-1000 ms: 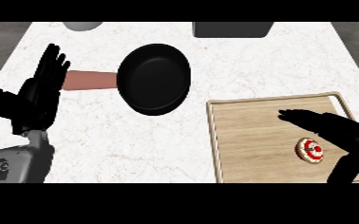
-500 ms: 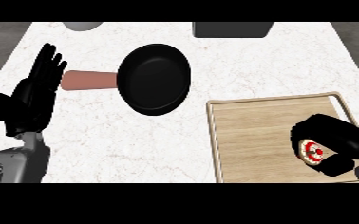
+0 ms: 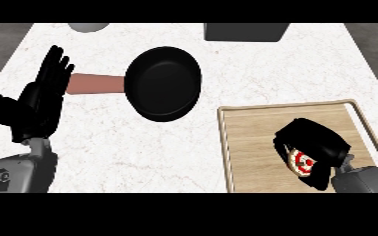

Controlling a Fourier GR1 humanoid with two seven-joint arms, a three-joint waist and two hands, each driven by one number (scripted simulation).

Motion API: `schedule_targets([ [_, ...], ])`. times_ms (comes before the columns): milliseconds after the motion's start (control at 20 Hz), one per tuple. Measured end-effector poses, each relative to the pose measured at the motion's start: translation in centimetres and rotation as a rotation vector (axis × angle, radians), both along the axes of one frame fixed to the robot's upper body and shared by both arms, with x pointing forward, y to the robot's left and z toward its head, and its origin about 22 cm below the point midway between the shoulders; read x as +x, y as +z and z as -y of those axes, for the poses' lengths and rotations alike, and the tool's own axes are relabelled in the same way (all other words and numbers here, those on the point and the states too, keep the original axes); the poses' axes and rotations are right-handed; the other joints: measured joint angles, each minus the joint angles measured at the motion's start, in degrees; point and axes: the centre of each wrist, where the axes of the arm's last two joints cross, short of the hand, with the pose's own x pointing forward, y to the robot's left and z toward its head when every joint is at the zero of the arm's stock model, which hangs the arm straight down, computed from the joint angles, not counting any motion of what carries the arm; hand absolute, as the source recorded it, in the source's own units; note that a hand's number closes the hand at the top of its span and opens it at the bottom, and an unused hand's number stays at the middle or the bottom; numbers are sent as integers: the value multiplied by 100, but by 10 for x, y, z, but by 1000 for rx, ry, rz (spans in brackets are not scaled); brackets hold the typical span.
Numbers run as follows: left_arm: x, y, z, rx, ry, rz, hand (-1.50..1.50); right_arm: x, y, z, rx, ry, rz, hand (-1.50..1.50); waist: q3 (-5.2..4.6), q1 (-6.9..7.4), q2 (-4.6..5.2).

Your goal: Pick the cupcake from the tray and place it in the pot

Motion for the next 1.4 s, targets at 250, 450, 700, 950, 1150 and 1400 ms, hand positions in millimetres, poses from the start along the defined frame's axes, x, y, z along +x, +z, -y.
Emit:
schedule_targets([
  [250, 1, 1, 5, 4, -26, 1, 0, 0, -2, -75, 59, -68, 32, 150, -17, 177, -20],
  [450, 3, 1, 7, 3, -35, -3, 0, -2, 10, -129, 144, -161, 97, 150, 25, 246, -28],
  [700, 3, -2, 8, -1, -40, -21, 0, -4, 42, -160, 252, -338, 267, 150, 63, 264, -90],
  [950, 4, -3, 10, 3, -49, -25, 0, -7, 81, -182, 357, -522, 461, 150, 61, 315, -117],
  [1150, 6, -3, 14, 1, -61, -27, 0, -10, 105, -201, 424, -667, 575, 150, 54, 371, -101],
  [1400, 9, -1, 20, -1, -83, -21, 0, -12, 127, -229, 473, -834, 651, 150, 51, 488, -43],
])
